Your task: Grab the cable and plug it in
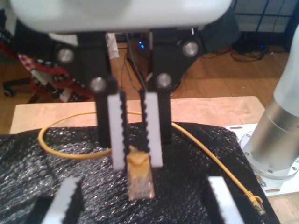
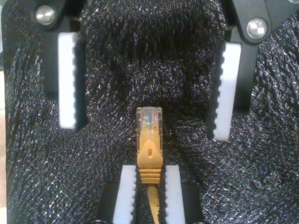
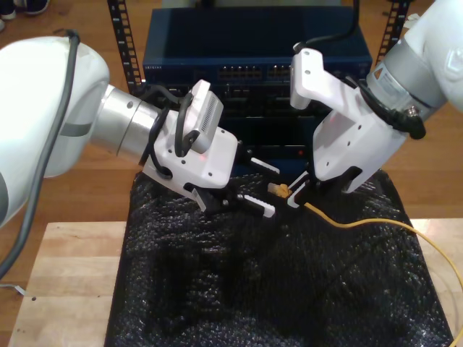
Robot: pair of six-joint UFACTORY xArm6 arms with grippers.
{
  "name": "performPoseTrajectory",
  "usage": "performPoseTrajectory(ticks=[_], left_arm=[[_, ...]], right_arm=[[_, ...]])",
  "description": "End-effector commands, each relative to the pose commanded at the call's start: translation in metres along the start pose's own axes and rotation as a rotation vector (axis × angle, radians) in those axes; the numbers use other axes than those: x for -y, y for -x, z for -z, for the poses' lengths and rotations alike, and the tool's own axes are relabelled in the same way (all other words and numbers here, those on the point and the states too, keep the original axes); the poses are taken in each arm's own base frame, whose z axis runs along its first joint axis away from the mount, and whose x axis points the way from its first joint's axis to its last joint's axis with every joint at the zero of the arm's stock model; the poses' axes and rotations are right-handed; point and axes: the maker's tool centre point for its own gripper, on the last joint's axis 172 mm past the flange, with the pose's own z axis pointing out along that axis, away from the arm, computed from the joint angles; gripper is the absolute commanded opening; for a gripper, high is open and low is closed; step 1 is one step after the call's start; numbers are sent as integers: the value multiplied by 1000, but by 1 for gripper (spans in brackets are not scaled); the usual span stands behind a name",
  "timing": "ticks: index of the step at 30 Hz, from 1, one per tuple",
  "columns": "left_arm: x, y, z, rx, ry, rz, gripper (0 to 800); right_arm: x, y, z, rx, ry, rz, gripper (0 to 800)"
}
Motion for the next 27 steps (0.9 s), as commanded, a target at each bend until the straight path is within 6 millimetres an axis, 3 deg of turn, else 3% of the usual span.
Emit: performPoseTrajectory(ticks=[7,27], left_arm=[[1,1,1,-1,-3,3,468],[-1,0,1,-7,3,15,426]], right_arm=[[0,0,-1,1,-1,-1,7],[0,1,-4,0,-7,-6,8]])
